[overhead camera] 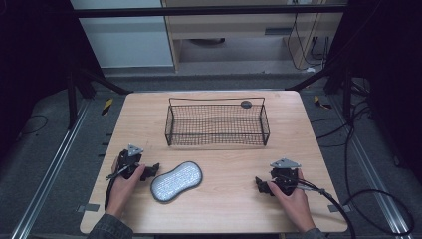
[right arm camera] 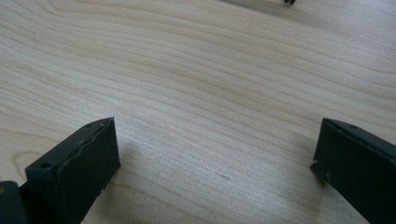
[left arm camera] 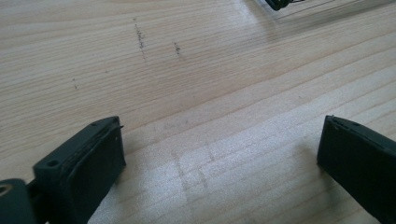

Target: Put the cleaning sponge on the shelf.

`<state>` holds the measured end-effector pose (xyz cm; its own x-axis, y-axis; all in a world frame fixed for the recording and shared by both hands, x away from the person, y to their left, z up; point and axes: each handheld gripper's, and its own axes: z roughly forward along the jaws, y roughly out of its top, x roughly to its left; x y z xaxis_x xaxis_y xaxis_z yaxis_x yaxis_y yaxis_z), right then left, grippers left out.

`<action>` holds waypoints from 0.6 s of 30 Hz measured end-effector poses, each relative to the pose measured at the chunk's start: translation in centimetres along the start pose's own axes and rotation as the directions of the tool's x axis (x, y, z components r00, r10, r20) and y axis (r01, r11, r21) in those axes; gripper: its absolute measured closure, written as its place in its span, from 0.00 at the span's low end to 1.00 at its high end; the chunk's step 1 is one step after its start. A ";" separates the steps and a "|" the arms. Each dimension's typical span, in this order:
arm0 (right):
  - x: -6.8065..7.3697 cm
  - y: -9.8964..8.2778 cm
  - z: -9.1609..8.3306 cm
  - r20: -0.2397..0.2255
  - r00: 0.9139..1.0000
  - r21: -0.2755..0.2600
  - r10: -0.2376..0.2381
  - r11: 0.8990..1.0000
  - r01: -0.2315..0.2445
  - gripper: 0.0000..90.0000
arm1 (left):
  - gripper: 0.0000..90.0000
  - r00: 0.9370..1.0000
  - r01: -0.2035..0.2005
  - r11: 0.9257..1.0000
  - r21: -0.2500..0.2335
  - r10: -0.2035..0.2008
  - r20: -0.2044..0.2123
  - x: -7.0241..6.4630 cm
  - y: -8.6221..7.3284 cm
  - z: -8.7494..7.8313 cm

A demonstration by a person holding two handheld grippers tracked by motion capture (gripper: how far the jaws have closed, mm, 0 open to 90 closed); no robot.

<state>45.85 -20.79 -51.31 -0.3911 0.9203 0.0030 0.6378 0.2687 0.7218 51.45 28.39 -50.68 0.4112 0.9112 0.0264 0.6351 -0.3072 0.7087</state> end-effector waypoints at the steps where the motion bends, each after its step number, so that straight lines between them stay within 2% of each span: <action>1: -0.1 0.0 0.0 -0.001 1.000 -0.001 -0.007 1.000 0.007 0.01 | 0.03 1.000 -0.011 1.000 0.009 0.011 0.005 -0.2 0.1 -0.1; 2: -0.1 0.0 0.0 -0.001 1.000 -0.001 -0.007 1.000 0.007 0.01 | 0.03 1.000 -0.011 1.000 0.009 0.011 0.005 -0.2 0.1 -0.1; 3: -0.1 -0.1 0.0 -0.006 1.000 -0.001 -0.014 1.000 0.014 0.01 | 0.04 0.999 -0.038 0.999 0.015 0.038 0.000 -0.7 0.3 -0.5; 6: -0.2 -0.1 -0.1 -0.007 1.000 0.000 -0.016 1.000 0.016 0.01 | 0.04 0.998 -0.054 0.999 0.007 0.053 0.012 -1.3 0.5 -1.0; 9: -0.3 -0.2 -0.2 -0.010 1.000 0.000 -0.020 1.000 0.020 0.01 | 0.04 0.996 -0.088 0.996 0.011 0.088 0.016 -2.3 1.1 -1.7; 11: -0.3 -0.2 -0.2 -0.015 1.000 -0.001 -0.019 1.000 0.019 0.01 | 0.04 0.990 -0.135 0.990 0.027 0.134 0.031 -3.0 1.6 -2.3; 13: -0.4 -0.3 -0.3 -0.021 0.999 0.000 -0.027 1.000 0.027 0.01 | 0.05 0.983 -0.183 0.982 0.051 0.181 0.043 -3.7 2.0 -2.9; 15: -0.5 -0.3 -0.3 -0.023 0.999 -0.002 -0.032 0.999 0.032 0.01 | 0.05 0.976 -0.206 0.976 0.074 0.199 0.084 -4.2 2.3 -3.3; 18: -0.6 -0.4 -0.3 -0.025 0.999 -0.002 -0.035 0.999 0.035 0.00 | 0.05 0.969 -0.233 0.967 0.107 0.221 0.113 -4.9 2.6 -3.9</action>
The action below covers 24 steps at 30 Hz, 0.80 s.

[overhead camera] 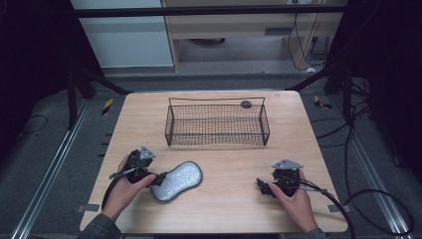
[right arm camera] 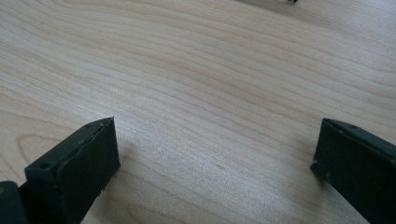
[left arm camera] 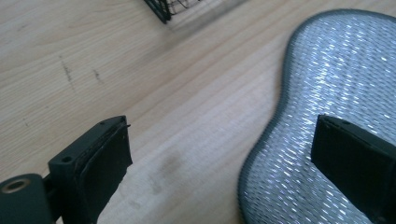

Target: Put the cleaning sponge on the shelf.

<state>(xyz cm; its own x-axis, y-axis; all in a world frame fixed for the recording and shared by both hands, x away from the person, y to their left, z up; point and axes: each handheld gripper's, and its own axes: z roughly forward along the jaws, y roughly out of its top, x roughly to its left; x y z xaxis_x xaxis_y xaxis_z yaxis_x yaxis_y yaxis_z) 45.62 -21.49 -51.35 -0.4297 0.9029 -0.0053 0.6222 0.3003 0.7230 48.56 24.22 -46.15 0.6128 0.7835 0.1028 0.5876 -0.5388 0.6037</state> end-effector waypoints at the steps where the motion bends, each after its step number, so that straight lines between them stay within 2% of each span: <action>1: 0.0 0.0 0.0 -0.004 1.000 0.001 0.005 1.000 -0.005 0.00 | 0.05 1.000 -0.010 1.000 0.005 0.010 0.006 -0.2 0.1 -0.2; 4: 0.0 -0.1 -0.1 -0.004 1.000 0.001 0.003 1.000 -0.003 0.00 | 0.04 0.999 -0.021 1.000 0.018 0.020 0.050 -0.7 0.5 -0.8; 7: -0.1 0.0 -0.1 -0.005 1.000 0.003 0.001 1.000 -0.001 0.00 | 0.04 0.995 -0.054 0.997 0.052 0.049 0.081 -1.5 0.8 -1.0; 11: -0.1 0.0 -0.1 -0.009 1.000 0.004 0.000 1.000 0.000 0.00 | 0.05 0.984 -0.117 0.990 0.076 0.105 0.142 -2.9 1.5 -0.8; 13: -0.1 0.0 -0.1 -0.009 1.000 0.006 0.000 1.000 0.000 0.00 | 0.05 0.977 -0.161 0.983 0.090 0.146 0.155 -3.7 1.9 -0.5; 14: -0.1 0.0 -0.1 -0.010 1.000 0.006 -0.001 1.000 0.001 0.00 | 0.04 0.971 -0.188 0.976 0.110 0.167 0.173 -4.1 2.3 0.0; 15: -0.1 0.0 -0.1 -0.012 1.000 0.006 -0.001 1.000 0.001 0.00 | 0.04 0.971 -0.188 0.976 0.110 0.167 0.173 -4.1 2.3 0.0; 17: -0.1 0.0 -0.2 -0.015 1.000 0.008 0.001 1.000 -0.001 0.00 | 0.04 0.965 -0.211 0.969 0.131 0.185 0.187 -4.3 2.6 0.5; 19: -0.1 0.0 -0.1 -0.012 1.000 0.007 -0.006 1.000 0.006 0.00 | 0.04 0.962 -0.220 0.965 0.140 0.191 0.196 -4.5 2.8 0.9; 21: -0.2 0.0 -0.1 -0.014 1.000 0.010 -0.007 1.000 0.007 0.01 | 0.04 0.961 -0.215 0.966 0.140 0.184 0.204 -4.5 3.0 1.1; 24: -0.2 0.0 -0.2 -0.018 1.000 0.012 -0.011 1.000 0.011 0.01 | 0.04 0.957 -0.230 0.958 0.170 0.191 0.216 -4.6 3.1 1.6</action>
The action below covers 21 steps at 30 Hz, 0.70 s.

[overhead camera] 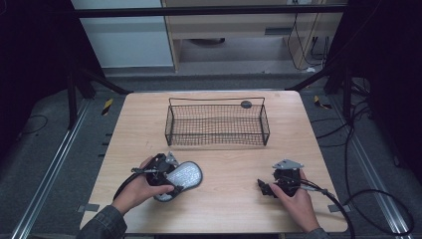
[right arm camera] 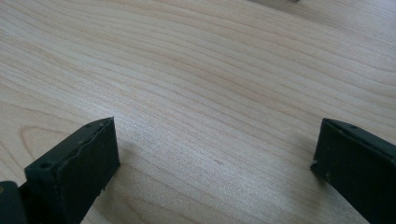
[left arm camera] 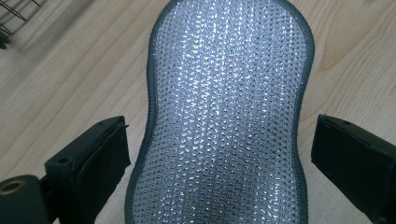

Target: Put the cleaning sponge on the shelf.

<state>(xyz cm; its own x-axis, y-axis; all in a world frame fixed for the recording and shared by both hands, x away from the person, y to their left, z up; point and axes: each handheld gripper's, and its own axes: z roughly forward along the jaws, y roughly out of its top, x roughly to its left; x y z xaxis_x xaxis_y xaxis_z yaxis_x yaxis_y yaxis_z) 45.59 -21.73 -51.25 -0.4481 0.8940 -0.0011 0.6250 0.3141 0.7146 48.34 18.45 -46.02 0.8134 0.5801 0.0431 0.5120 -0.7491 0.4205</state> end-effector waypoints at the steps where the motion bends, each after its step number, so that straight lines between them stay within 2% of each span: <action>1: 0.0 0.0 0.0 0.000 1.000 0.000 -0.001 1.000 0.001 0.01 | 0.04 1.000 0.000 1.000 0.000 0.000 0.000 0.0 0.0 0.0; 3: 0.0 0.0 0.0 0.000 1.000 0.002 -0.001 1.000 0.001 0.00 | 0.04 1.000 -0.022 0.999 0.024 0.021 0.006 -0.1 0.1 0.2; 11: 0.0 0.0 -0.1 -0.005 1.000 0.006 0.002 1.000 -0.002 0.00 | 0.04 0.999 -0.041 0.997 0.068 0.040 0.017 -0.2 0.5 1.1; 12: -0.1 0.0 0.0 -0.002 1.000 0.004 -0.007 1.000 0.007 0.00 | 0.04 0.999 -0.049 0.996 0.079 0.047 0.028 -0.2 0.7 1.2; 21: -0.1 0.0 0.0 -0.006 1.000 0.005 -0.011 1.000 0.011 0.00 | 0.02 0.999 -0.033 0.996 0.083 0.031 0.025 0.2 1.0 2.0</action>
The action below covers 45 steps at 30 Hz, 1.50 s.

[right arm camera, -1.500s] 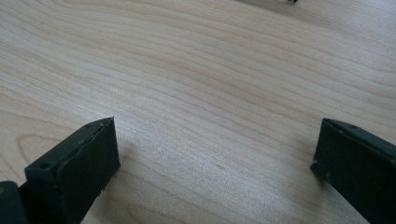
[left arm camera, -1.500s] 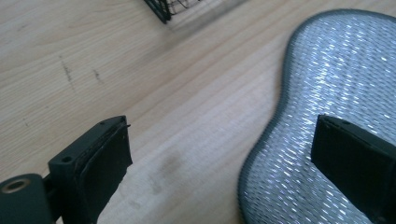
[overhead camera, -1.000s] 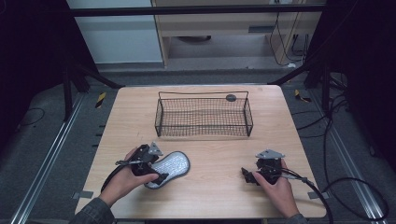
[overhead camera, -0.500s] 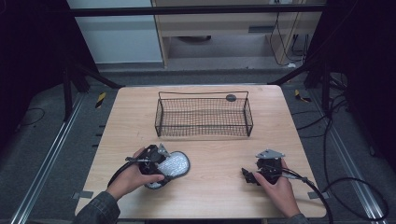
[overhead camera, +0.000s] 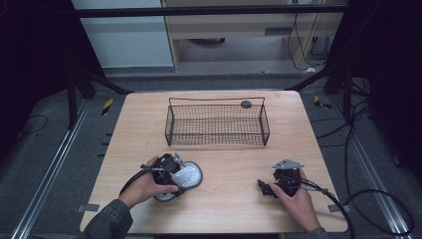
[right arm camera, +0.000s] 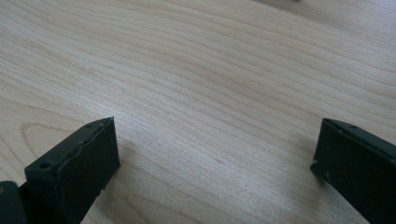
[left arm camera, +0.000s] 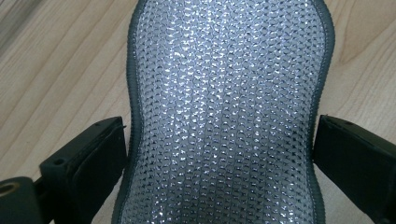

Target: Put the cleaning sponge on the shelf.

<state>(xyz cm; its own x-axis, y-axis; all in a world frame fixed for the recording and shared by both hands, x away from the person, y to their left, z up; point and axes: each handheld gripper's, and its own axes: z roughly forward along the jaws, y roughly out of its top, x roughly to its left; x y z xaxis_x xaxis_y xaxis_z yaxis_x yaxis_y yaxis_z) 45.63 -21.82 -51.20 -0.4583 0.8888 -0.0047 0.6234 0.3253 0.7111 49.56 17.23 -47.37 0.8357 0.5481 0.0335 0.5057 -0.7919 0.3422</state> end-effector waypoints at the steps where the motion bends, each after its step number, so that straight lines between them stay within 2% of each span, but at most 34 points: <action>1: 0.0 0.0 0.0 0.000 1.000 0.000 0.000 1.000 0.000 0.00 | 0.02 1.000 -0.001 1.000 0.001 0.001 0.001 0.0 0.0 0.1; 6: 0.0 0.0 0.0 -0.002 1.000 0.000 -0.001 1.000 0.001 0.00 | 0.01 1.000 0.000 1.000 0.020 0.000 0.013 0.1 0.0 0.6; 15: 0.0 0.0 0.0 -0.001 1.000 0.000 -0.002 1.000 0.002 0.00 | 0.00 1.000 0.001 1.000 0.017 -0.001 0.021 0.3 0.0 1.0; 24: 0.0 0.0 0.0 -0.002 1.000 0.000 0.001 1.000 -0.001 0.01 | 0.05 1.000 -0.005 1.000 0.025 0.005 0.015 0.2 0.3 0.8; 27: 0.0 0.0 0.0 -0.002 1.000 -0.001 -0.001 1.000 0.001 0.01 | 0.05 1.000 -0.018 0.999 0.030 0.018 -0.002 0.0 0.4 0.7; 34: 0.0 0.0 0.0 -0.002 1.000 -0.001 -0.001 1.000 0.001 0.00 | 0.06 0.998 -0.045 0.999 -0.003 0.045 -0.034 -0.1 0.8 -0.4; 37: 0.0 0.0 0.0 -0.002 1.000 -0.001 0.002 1.000 -0.002 0.00 | 0.06 0.995 -0.077 0.996 -0.034 0.075 -0.063 -0.3 1.3 -1.4; 45: 0.0 -0.1 0.0 -0.001 1.000 -0.002 0.001 1.000 -0.001 0.00 | 0.06 0.986 -0.135 0.989 -0.061 0.128 -0.104 -0.4 2.6 -3.0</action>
<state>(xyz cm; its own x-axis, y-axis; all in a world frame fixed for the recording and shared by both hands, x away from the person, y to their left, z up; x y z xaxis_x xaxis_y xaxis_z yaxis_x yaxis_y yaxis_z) 45.59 -21.83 -51.22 -0.4589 0.8885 -0.0033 0.6224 0.3241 0.7125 49.93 15.76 -43.68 0.8666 0.4674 0.1748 0.3745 -0.8406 0.3912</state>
